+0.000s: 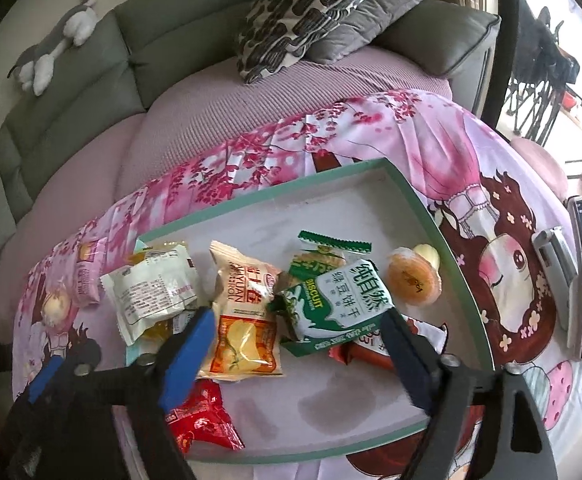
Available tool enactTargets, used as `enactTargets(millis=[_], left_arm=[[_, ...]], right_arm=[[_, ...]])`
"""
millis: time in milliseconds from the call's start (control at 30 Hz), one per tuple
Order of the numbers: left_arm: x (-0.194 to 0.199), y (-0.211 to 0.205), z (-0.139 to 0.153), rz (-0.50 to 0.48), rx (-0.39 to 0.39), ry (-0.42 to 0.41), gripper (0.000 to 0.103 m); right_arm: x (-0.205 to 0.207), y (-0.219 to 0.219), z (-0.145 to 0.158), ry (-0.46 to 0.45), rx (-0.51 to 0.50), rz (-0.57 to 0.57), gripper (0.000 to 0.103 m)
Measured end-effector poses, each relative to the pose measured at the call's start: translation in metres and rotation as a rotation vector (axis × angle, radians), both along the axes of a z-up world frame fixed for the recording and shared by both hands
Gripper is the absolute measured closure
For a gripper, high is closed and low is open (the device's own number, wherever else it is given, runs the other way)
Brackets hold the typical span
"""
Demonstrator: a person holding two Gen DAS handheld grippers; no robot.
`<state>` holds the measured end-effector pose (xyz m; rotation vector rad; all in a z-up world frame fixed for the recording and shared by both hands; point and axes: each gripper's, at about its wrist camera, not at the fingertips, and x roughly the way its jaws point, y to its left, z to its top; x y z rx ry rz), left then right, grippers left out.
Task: Organize snacks
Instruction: 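Open both tools to drop the biscuit packet and candy into the tray, then withdraw both open tools toward the swiss roll bag and steamed bun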
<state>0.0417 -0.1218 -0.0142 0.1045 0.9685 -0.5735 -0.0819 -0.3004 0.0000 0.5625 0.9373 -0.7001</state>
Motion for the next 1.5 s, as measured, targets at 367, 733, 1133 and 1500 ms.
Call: enactTargets(millis=[367, 733, 1133, 1500], left_arm=[[0.034, 0.048, -0.008, 0.213, 0.021, 0.009, 0.012], [0.060, 0.090, -0.008, 0.339, 0.030, -0.031, 0.001], [0.086, 0.115, -0.001, 0.414, 0.064, -0.113, 0.001], [0.117, 0.128, -0.009, 0.432, 0.025, -0.072, 0.001]], right_arm=[[0.010, 0.013, 0.001, -0.015, -0.020, 0.040, 0.000], [0.026, 0.034, 0.004, -0.042, -0.051, 0.110, 0.000], [0.060, 0.060, 0.003, -0.069, -0.055, 0.207, 0.000], [0.109, 0.090, 0.008, -0.177, -0.012, 0.320, 0.000]])
